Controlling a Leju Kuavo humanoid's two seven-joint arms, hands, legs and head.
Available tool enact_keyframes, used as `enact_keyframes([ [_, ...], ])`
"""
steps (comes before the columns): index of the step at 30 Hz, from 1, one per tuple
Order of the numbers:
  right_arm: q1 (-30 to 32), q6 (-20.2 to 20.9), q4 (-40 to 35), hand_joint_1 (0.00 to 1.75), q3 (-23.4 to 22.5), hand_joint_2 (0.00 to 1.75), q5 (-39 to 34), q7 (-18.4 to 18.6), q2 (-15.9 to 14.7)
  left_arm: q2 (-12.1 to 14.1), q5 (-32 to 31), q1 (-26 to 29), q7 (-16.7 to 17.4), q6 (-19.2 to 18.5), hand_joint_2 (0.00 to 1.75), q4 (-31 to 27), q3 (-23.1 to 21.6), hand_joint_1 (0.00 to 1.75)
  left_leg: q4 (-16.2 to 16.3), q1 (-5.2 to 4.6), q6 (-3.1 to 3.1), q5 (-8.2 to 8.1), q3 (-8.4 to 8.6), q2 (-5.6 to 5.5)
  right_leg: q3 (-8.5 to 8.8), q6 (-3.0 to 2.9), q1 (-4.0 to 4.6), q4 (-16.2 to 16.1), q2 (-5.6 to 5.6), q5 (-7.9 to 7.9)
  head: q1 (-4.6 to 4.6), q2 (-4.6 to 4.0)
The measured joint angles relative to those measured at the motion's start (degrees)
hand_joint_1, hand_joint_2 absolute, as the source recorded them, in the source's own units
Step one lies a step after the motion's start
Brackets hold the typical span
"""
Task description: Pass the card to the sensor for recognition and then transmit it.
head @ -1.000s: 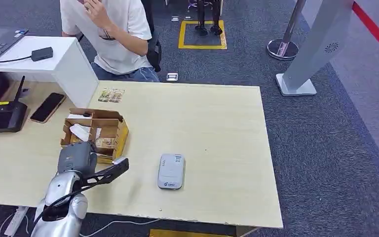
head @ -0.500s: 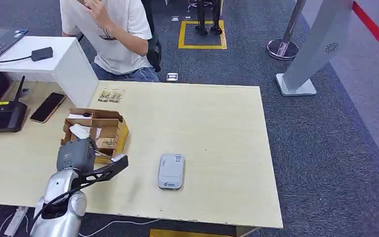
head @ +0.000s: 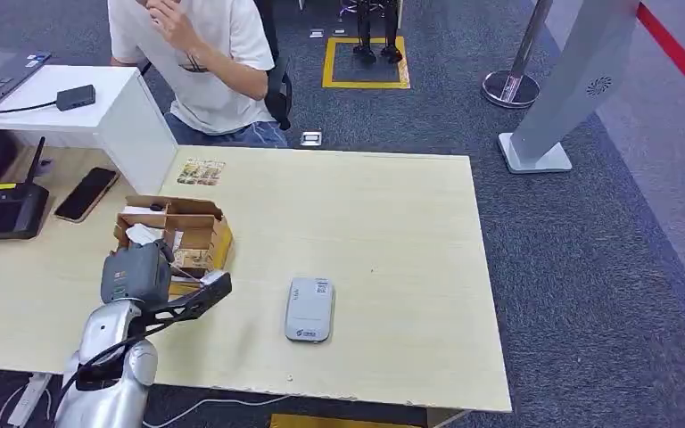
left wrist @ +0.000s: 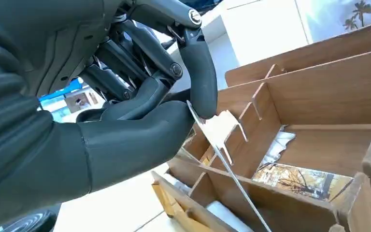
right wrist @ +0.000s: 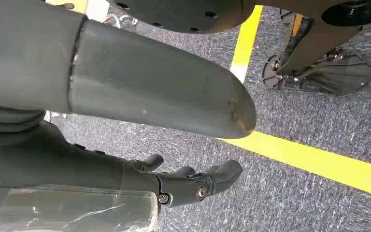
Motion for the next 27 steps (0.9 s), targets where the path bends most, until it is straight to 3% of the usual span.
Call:
enact_keyframes([
  [27, -0.21, 0.07, 0.02, 0.0, 0.0, 0.0, 0.15, -0.79, -0.02, -0.37, 0.0, -2.97, 0.0, 0.02, 1.75, -0.02, 0.07, 1.75, 0.0, 0.0, 0.0, 0.0, 0.0, 0.0, 0.0, 0.0, 0.0, 0.0, 0.0, 0.01, 0.0, 0.0],
])
